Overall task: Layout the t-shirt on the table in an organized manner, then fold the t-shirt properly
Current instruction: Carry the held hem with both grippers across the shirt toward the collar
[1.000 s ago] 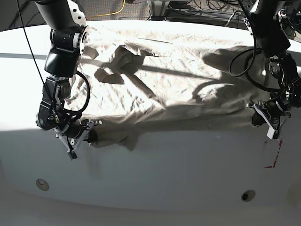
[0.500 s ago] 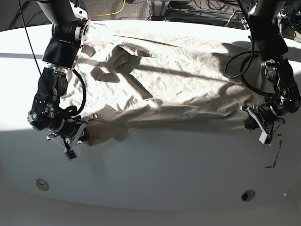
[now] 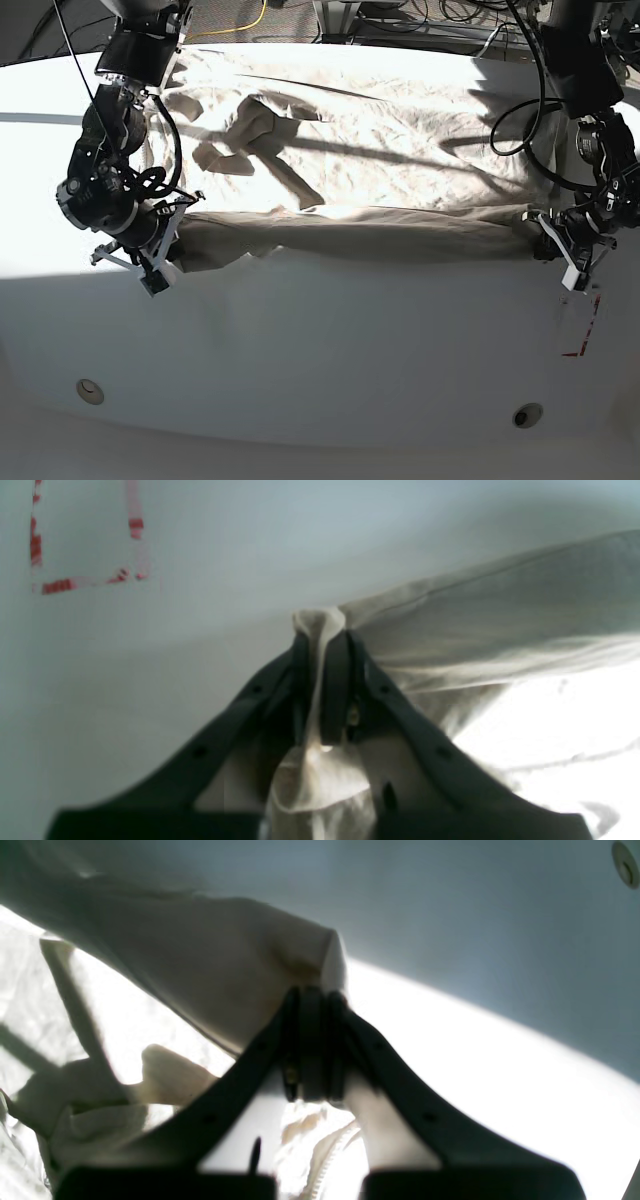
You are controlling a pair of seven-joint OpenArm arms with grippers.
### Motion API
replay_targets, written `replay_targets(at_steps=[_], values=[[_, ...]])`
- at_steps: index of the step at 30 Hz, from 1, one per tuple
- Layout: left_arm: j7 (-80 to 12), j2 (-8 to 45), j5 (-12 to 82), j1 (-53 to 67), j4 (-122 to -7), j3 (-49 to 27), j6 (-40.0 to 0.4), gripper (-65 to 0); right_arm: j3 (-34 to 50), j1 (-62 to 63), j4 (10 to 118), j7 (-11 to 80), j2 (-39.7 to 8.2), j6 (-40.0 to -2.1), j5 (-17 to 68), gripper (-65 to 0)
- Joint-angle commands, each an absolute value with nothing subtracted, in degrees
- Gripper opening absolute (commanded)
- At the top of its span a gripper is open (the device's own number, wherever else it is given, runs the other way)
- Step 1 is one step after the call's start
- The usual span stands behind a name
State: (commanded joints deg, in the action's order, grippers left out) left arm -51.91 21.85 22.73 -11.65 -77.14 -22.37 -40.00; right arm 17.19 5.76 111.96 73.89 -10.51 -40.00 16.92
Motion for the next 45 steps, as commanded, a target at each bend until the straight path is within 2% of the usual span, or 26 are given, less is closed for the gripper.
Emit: replay_targets(at_steps=[7,11,17,31,34,38,40,42,45], values=[[-57.4,24.0,29.8,-6.2,-80.8,-22.8,-40.0,-65.0,19.5,-2.2,115.7,73.8,-9.4,-40.0,17.4,-65.0],[-57.6,24.4,32.5,-1.0,-86.2,-22.8,-40.0,-65.0,23.2,-5.5,115.6,73.8,-9.4,-40.0,22.4,-65.0],[-57.6,24.5,32.7,3.9,-90.7,-22.8,-40.0,-65.0,26.6,-9.2,115.6,73.8,-9.7,-40.0,26.7,-65.0],[-57.6,25.7,32.7,8.4,-91.4,-22.5,-40.0,-65.0,27.4,-15.2,115.4,73.1,-10.2,-40.0,26.9,-64.8],[-57.6,25.7,32.7,9.2,-91.4,-22.6,-40.0,-65.0,27.4,-16.5,115.4,71.6,-10.2,-40.0,26.8,-62.1],[-57.6,26.2,32.7,10.1,-91.4,-22.6,-40.0,-64.4,27.4,-17.9,115.4,70.5,-10.3,-40.0,26.7,-49.9],[-57.6,26.9,32.7,10.5,-91.4,-22.6,-40.0,-63.1,27.6,-18.5,115.4,70.5,-10.3,-40.0,26.9,-47.9],[-57.6,27.1,32.8,10.9,-91.4,-22.6,-40.0,-61.8,28.6,-19.0,115.5,70.5,-10.2,-40.0,27.1,-49.9],[-57.6,27.2,32.9,10.9,-91.4,-22.7,-40.0,-61.8,29.6,-19.2,115.5,70.5,-10.2,-40.0,27.1,-60.7]])
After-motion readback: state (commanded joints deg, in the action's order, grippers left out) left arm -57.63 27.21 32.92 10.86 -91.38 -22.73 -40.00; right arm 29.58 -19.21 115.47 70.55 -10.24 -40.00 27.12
